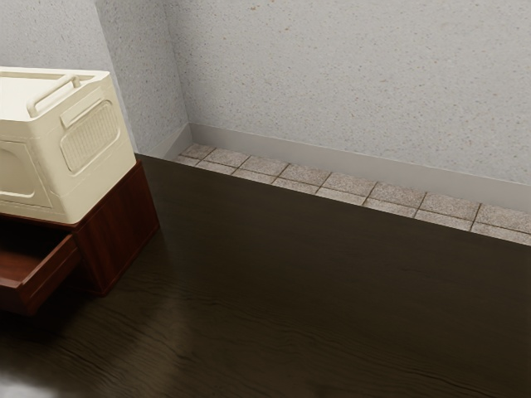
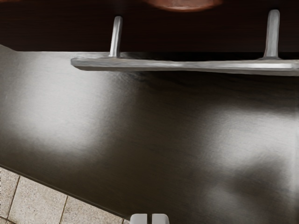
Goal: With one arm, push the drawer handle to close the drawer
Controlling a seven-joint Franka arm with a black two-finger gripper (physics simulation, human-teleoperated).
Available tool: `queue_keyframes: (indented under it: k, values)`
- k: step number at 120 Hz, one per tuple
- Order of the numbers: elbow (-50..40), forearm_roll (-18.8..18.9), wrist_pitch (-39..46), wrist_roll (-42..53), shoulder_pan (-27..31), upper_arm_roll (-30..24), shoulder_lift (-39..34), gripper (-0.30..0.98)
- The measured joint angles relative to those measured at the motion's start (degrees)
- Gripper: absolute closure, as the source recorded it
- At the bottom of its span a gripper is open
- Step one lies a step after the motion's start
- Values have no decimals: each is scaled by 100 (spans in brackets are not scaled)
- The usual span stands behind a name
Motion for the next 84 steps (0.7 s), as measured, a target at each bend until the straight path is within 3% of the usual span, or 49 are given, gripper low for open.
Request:
queue_keyframes:
  k: [36,84]
  values:
    - [9,-709,148,-551,67,-654,189,79]
    - [63,-816,397,-959,207,-670,573,79]
